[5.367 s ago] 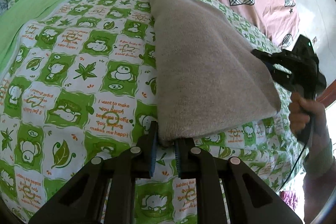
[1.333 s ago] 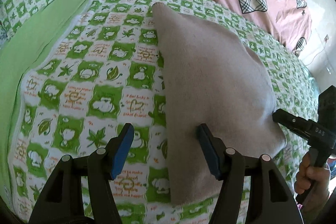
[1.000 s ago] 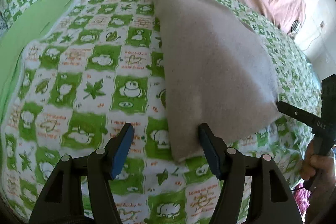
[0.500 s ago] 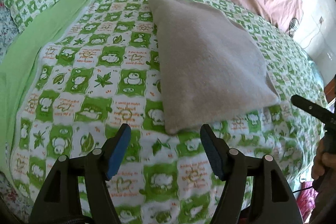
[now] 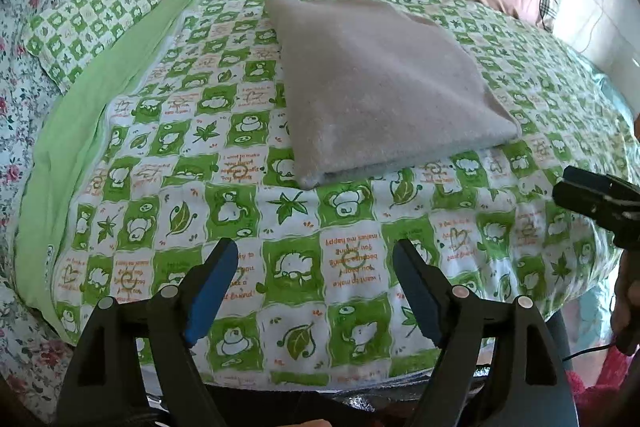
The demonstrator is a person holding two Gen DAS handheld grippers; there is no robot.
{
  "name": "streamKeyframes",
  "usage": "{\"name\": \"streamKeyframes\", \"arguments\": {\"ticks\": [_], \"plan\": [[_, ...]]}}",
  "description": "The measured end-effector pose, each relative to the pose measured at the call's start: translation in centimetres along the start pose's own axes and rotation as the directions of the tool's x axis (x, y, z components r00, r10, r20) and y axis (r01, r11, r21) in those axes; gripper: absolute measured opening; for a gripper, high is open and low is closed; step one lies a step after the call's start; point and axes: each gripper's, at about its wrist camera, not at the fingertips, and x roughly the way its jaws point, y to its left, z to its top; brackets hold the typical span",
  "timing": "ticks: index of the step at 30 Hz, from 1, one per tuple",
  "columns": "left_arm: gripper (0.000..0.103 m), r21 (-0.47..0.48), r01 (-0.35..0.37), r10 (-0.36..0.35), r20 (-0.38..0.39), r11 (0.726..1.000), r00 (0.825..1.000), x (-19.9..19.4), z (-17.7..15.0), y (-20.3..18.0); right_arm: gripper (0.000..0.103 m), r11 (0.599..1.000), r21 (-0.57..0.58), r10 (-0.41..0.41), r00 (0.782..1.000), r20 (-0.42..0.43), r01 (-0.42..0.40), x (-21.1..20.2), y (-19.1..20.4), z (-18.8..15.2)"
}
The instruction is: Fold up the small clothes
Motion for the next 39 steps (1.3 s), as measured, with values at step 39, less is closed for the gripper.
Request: {"name": "streamKeyframes", "arguments": {"ticks": [39], "plan": [[0.082, 0.016, -0.107, 0.107, 0.032, 0.994, 0.994, 2.6, 8.1, -0.9, 0.095, 0.997, -0.072, 0.035, 0.999, -0.041, -0.038, 5.0, 3.0, 7.5]]}}
